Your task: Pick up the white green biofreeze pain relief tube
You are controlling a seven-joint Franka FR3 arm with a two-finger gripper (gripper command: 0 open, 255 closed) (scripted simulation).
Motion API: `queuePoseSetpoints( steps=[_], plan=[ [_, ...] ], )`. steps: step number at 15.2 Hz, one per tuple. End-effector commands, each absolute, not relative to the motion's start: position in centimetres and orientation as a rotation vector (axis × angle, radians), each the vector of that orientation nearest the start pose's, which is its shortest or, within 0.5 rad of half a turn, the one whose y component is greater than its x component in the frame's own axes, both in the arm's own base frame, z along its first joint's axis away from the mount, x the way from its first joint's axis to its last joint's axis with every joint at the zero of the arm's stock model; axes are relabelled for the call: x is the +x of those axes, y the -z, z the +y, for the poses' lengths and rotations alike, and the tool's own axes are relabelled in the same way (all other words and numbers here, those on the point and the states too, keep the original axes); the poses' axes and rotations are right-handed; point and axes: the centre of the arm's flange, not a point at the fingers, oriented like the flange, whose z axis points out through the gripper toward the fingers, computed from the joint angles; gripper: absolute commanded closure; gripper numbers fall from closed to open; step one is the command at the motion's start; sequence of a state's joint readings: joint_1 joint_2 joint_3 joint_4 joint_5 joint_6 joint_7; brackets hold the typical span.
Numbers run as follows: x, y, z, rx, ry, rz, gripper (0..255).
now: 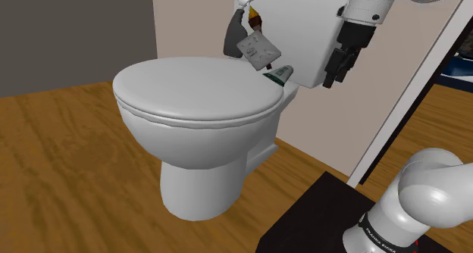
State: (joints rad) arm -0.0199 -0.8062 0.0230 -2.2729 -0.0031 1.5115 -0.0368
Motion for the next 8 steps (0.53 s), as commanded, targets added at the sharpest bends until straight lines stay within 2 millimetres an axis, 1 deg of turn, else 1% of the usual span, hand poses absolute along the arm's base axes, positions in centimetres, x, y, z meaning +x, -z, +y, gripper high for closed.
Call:
queuePoseSetpoints(
  steps=[1,3,5,8],
  plan=[
    [29.5,-63.0,0.3,-3.161,0.070,-0.052,0],
    [31.9,-63.3,2.0,-3.173,0.063,0.246,0],
    [34.6,-63.6,3.3,-3.156,0.056,0.546,0],
    [38.9,-63.9,4.1,-3.077,0.044,0.994,0]
  ],
)
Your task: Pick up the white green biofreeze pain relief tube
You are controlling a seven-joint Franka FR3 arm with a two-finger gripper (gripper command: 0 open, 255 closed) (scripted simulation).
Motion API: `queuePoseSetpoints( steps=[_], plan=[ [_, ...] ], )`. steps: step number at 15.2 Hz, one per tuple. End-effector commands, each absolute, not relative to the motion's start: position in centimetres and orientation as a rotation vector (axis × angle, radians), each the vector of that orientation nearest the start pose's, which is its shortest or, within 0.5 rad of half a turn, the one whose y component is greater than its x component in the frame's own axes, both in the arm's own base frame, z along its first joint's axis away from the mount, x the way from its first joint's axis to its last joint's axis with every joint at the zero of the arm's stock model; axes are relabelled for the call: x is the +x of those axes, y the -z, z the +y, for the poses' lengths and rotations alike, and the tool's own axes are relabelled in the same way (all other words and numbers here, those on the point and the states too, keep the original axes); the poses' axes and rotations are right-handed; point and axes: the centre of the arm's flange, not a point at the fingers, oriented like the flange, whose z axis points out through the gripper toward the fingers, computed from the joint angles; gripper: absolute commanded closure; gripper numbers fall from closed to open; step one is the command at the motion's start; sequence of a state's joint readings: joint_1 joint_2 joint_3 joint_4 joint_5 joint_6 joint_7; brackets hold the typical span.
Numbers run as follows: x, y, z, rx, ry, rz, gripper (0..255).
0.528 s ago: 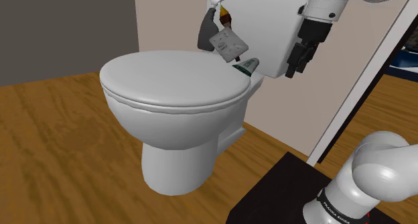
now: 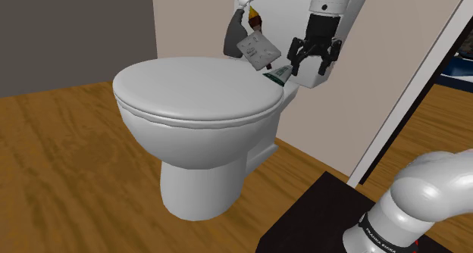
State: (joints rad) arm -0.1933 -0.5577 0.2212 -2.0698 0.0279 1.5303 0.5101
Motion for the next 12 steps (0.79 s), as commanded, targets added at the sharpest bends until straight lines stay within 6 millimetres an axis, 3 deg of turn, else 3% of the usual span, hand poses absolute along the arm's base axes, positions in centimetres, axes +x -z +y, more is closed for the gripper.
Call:
queuePoseSetpoints(
  steps=[1,7,12],
  plan=[
    [40.4,-64.0,4.2,-3.036,0.040,1.141,0],
    [48.6,-64.7,1.5,-2.639,0.013,1.974,0],
    [49.1,-62.6,1.2,-2.606,0.011,2.021,0]
  ],
)
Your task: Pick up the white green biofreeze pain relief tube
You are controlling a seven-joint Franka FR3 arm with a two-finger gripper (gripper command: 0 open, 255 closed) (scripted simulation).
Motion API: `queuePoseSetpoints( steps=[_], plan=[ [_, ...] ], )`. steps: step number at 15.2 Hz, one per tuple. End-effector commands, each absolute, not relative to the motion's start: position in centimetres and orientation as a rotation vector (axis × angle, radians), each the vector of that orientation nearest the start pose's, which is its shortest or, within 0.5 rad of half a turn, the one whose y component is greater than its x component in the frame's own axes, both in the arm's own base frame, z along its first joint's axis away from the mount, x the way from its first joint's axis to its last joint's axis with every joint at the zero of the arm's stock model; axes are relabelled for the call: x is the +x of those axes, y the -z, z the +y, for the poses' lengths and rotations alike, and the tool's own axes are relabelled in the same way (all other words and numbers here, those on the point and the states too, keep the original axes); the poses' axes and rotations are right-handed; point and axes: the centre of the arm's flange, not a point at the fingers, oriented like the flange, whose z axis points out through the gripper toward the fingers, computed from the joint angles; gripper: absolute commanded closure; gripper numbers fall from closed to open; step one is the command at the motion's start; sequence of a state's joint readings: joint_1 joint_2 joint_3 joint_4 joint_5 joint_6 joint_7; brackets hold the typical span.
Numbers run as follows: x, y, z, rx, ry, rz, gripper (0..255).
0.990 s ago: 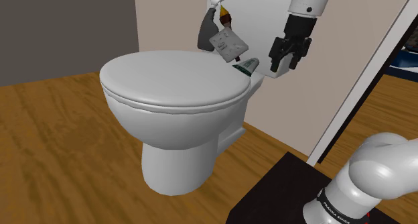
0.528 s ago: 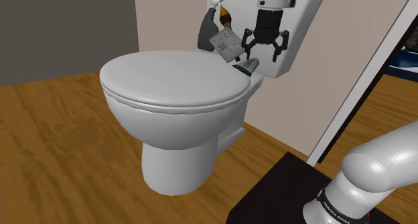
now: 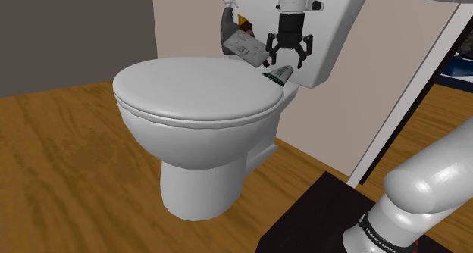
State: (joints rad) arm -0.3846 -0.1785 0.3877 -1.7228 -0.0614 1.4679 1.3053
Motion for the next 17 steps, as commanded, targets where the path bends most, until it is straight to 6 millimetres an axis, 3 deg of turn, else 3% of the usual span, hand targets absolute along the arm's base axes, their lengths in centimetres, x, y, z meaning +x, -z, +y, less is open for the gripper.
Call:
queuePoseSetpoints(
  steps=[1,3,5,6,15,17],
  plan=[
    [49.1,-62.1,1.2,-2.606,0.011,2.021,0],
    [49.1,-60.7,1.2,-2.606,0.011,2.021,0],
    [49.1,-60.7,1.2,-2.606,0.011,2.021,0],
    [49.0,-60.7,1.1,-2.606,0.011,2.021,255],
    [49.1,-60.7,1.2,-2.606,0.011,2.021,255],
    [49.1,-61.8,1.2,-2.606,0.011,2.021,255]
  ],
)
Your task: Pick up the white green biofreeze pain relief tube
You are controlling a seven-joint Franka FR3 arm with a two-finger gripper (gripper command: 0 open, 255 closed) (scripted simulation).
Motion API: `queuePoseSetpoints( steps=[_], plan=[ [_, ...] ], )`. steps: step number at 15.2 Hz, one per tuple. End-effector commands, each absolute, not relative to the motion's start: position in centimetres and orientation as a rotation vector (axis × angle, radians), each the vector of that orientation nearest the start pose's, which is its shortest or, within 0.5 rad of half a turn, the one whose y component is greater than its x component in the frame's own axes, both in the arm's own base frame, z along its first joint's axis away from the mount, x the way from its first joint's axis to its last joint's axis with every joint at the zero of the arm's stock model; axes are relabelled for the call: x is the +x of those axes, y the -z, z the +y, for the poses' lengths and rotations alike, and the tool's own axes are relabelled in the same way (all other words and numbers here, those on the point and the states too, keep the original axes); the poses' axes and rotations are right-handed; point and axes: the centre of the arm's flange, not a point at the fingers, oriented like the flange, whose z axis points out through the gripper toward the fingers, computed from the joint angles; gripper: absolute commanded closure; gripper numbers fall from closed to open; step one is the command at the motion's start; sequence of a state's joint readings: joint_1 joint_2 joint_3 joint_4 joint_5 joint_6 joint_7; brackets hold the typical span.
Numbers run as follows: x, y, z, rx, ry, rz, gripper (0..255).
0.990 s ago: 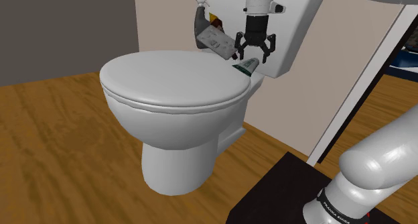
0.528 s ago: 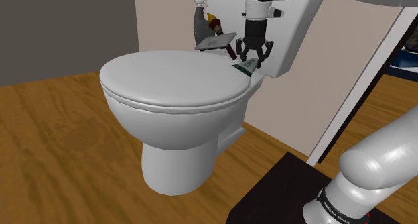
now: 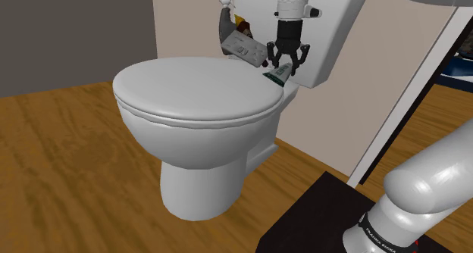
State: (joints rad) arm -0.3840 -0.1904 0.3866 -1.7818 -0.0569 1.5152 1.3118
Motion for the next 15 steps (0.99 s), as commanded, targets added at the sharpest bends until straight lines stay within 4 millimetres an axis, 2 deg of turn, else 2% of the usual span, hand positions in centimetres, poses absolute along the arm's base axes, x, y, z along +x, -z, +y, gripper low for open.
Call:
queuePoseSetpoints(
  steps=[1,13,15],
  plan=[
    [49.1,-62.3,1.2,-2.606,0.011,2.021,255],
    [49.1,-68.6,1.2,-2.606,0.011,2.021,255],
    [49.1,-68.7,1.2,-2.606,0.011,2.021,255]
  ],
)
